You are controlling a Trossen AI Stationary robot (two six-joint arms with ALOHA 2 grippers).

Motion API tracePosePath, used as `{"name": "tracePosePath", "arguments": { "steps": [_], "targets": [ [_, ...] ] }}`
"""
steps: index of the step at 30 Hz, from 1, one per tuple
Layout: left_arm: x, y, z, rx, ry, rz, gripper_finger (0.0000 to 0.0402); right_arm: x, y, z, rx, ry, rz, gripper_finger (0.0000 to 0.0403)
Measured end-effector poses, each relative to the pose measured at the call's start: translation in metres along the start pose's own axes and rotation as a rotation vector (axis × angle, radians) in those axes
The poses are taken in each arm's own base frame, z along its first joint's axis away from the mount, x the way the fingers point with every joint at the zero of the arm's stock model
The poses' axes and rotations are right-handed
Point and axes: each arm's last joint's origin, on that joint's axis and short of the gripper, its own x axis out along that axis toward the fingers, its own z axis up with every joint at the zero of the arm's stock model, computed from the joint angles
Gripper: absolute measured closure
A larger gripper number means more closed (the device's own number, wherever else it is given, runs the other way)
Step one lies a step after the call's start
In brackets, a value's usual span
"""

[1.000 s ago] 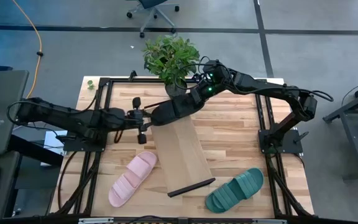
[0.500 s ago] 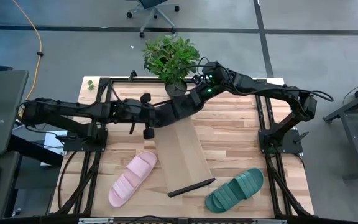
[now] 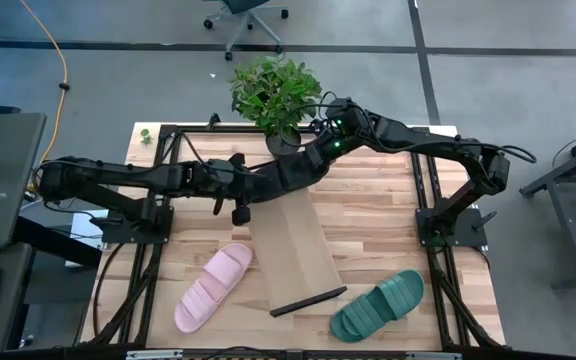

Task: Pick and place slides into the shelf
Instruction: Put the black slides on the shelf

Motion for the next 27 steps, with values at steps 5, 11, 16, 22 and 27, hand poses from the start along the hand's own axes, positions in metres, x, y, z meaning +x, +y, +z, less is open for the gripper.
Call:
{"name": "tracePosePath", "arguments": {
  "steps": [5,11,16,22,27],
  "targets": [
    [0.0009,0.0058,-0.0020,-0.049,0.019,-0.039,0.0328,-0.0002,-0.0017,-0.0003,0.012,-0.010,-0.025,0.0226],
    [0.0011,0.0101,-0.0025,-0.065,0.025,-0.067,0.0384,-0.0002,-0.0025,-0.0005,0.026,-0.014,-0.038,0.0226],
    [0.0012,0.0098,-0.0028,-0.079,0.026,-0.071,0.0395,-0.0002,-0.0032,-0.0004,0.034,-0.028,-0.055,0.0226],
    [0.0012,0.0098,-0.0028,-0.088,0.027,-0.072,0.0400,-0.0004,-0.0035,-0.0005,0.035,-0.030,-0.061,0.0226],
    [0.0012,0.0096,-0.0031,-0.090,0.030,-0.078,0.0400,-0.0004,-0.0042,-0.0010,0.037,-0.027,-0.069,0.0226]
  ]
}}
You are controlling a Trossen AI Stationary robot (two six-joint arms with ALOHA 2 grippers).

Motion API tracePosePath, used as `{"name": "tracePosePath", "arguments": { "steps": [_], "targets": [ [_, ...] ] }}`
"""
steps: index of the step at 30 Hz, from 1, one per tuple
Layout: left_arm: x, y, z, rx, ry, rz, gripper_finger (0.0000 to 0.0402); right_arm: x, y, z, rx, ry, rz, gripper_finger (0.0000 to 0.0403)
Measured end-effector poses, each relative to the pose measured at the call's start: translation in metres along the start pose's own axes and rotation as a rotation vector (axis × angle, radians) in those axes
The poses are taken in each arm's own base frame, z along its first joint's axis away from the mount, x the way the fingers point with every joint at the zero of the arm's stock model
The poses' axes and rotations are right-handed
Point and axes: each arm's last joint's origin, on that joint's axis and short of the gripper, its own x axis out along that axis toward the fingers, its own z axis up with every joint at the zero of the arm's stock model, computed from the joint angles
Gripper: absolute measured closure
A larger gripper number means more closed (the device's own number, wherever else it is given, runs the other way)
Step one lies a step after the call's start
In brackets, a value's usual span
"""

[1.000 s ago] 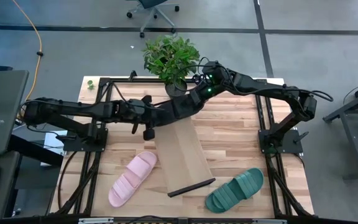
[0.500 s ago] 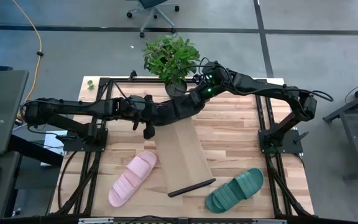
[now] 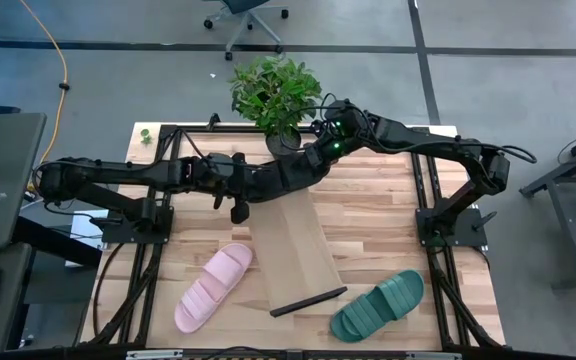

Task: Pick and place slides into the shelf
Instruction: Put the black slides on the shelf

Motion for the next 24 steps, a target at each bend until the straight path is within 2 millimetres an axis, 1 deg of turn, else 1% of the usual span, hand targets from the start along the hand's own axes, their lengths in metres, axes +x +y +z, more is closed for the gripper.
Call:
{"name": "tracePosePath", "arguments": {
  "steps": [11,18,24],
  "targets": [
    [0.000,0.000,-0.001,-0.015,0.021,-0.008,0.0401,-0.002,0.001,0.000,-0.016,0.001,0.001,0.0226],
    [0.000,0.000,-0.002,-0.024,0.023,-0.008,0.0401,-0.008,-0.001,0.004,-0.005,-0.018,0.003,0.0226],
    [0.001,0.000,-0.002,-0.024,0.024,-0.007,0.0401,-0.015,-0.001,0.002,0.000,-0.013,-0.017,0.0226]
  ]
}}
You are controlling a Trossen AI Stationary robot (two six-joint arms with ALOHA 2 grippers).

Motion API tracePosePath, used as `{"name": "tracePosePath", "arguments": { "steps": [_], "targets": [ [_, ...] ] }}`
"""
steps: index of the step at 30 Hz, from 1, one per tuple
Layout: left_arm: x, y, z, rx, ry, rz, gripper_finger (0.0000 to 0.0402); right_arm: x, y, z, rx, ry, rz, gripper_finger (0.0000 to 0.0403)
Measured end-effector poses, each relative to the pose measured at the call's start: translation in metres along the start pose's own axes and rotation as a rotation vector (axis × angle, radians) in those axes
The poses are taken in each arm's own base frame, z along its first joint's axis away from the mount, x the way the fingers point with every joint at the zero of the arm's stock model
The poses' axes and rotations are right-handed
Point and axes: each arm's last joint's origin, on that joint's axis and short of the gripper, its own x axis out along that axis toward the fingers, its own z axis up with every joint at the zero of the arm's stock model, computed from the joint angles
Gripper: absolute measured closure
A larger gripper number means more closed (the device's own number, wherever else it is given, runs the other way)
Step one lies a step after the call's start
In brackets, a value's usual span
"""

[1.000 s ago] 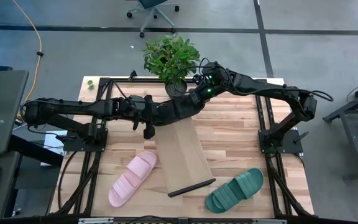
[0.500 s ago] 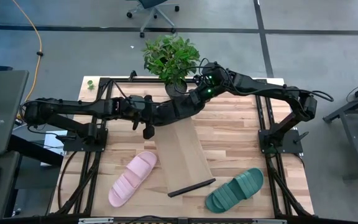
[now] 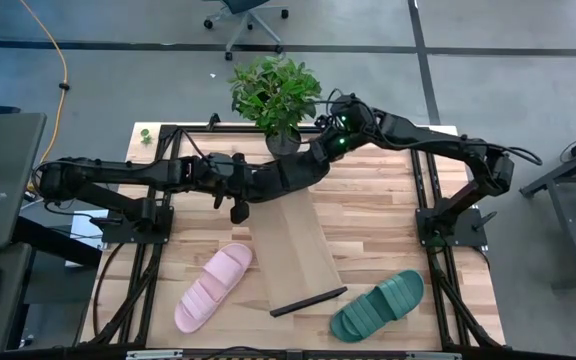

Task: Pick and place slides into the shelf
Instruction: Put the black slides on the shelf

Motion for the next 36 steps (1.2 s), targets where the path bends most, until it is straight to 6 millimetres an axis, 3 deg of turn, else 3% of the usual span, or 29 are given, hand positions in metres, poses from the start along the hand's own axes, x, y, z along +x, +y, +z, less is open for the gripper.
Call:
{"name": "tracePosePath", "arguments": {
  "steps": [21,36],
  "targets": [
    [0.001,0.002,0.002,-0.006,-0.019,-0.006,0.0401,-0.016,0.001,-0.004,-0.043,-0.010,-0.044,0.0226],
    [-0.008,0.002,0.003,0.024,-0.055,-0.011,0.0401,-0.068,0.014,-0.003,-0.131,-0.138,-0.020,0.0226]
  ]
}}
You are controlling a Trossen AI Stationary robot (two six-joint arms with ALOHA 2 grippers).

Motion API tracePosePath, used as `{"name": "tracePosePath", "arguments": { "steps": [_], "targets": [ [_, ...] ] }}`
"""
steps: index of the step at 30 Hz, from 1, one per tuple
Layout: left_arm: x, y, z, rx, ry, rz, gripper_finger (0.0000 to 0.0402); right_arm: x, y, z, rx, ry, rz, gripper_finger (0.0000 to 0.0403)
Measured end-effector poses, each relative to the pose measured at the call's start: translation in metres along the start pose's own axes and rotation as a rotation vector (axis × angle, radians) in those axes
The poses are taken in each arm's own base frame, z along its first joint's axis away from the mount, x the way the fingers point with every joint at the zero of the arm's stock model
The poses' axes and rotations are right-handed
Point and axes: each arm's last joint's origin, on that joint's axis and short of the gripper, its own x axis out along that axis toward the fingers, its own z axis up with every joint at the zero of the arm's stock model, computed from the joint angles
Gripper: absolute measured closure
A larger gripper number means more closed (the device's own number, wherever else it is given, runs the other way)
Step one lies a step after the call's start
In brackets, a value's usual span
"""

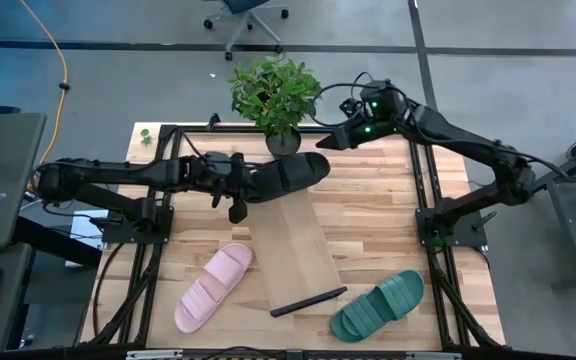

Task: Pick and place slides into the shelf
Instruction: Put the black slides on the shelf, then put the green slides on the shelf

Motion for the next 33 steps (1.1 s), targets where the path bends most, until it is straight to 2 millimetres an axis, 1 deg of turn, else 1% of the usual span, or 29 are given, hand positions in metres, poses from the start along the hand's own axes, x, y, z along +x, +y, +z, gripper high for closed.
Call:
{"name": "tracePosePath", "arguments": {
  "steps": [4,13,17,22,26,30,33],
  "targets": [
    [-0.010,0.000,0.002,0.056,-0.039,0.015,0.0401,-0.002,0.000,-0.003,-0.010,0.015,-0.017,0.0226],
    [-0.039,0.000,0.009,0.092,-0.136,0.050,0.0401,-0.003,-0.003,-0.005,-0.028,0.023,-0.055,0.0226],
    [-0.057,-0.001,0.011,0.115,-0.186,0.043,0.0401,-0.003,-0.004,-0.006,-0.034,0.040,-0.065,0.0226],
    [-0.086,-0.002,0.004,0.131,-0.203,0.055,0.0401,-0.007,-0.005,-0.010,-0.065,0.064,-0.081,0.0227],
    [-0.111,-0.001,-0.005,0.128,-0.217,0.092,0.0401,-0.018,0.000,-0.012,-0.103,0.039,-0.074,0.0241],
    [-0.135,-0.001,-0.014,0.151,-0.250,0.126,0.0401,-0.038,0.006,-0.012,-0.136,-0.014,-0.065,0.0278],
    [-0.149,-0.001,-0.019,0.171,-0.278,0.147,0.0401,-0.053,0.009,-0.014,-0.160,-0.048,-0.060,0.0311]
  ]
}}
